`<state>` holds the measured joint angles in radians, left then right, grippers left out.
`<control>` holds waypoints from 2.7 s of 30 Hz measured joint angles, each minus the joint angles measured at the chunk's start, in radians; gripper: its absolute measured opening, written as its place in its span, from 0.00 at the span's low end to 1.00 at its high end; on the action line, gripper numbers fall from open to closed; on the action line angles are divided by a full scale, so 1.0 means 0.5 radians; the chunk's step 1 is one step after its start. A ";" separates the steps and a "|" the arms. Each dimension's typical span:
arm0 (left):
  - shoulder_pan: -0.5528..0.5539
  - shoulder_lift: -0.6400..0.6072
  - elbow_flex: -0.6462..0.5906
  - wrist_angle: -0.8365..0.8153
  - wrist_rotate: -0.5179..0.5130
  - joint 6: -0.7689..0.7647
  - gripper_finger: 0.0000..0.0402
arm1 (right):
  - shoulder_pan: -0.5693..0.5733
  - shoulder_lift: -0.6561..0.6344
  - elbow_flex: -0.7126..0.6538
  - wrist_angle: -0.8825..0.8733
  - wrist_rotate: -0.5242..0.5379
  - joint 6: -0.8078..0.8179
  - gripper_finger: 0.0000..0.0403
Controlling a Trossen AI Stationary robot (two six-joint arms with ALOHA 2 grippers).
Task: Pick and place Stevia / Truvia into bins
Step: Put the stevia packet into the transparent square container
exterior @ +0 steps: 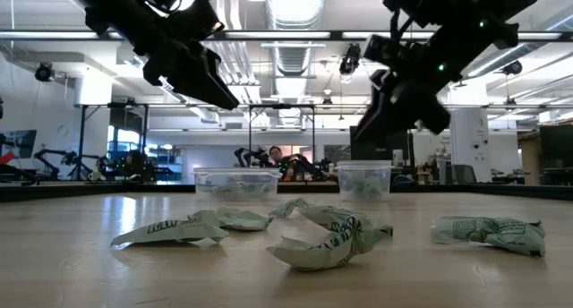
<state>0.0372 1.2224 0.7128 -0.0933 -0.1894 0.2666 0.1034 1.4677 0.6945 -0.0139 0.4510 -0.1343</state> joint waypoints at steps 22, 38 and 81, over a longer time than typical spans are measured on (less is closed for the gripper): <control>0.000 0.001 0.000 -0.004 0.000 -0.001 0.31 | 0.028 0.595 0.123 0.783 -1.025 -0.156 0.31; -0.001 0.001 0.000 -0.015 0.001 -0.003 0.31 | 0.033 0.952 0.391 0.716 -1.130 -0.099 0.45; 0.000 0.001 0.000 -0.041 0.001 -0.003 0.31 | 0.051 0.578 0.456 0.014 -0.805 -0.204 0.02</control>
<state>0.0372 1.2228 0.7128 -0.1139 -0.1890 0.2649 0.1287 1.7567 0.9226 -0.0068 0.0487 -0.2364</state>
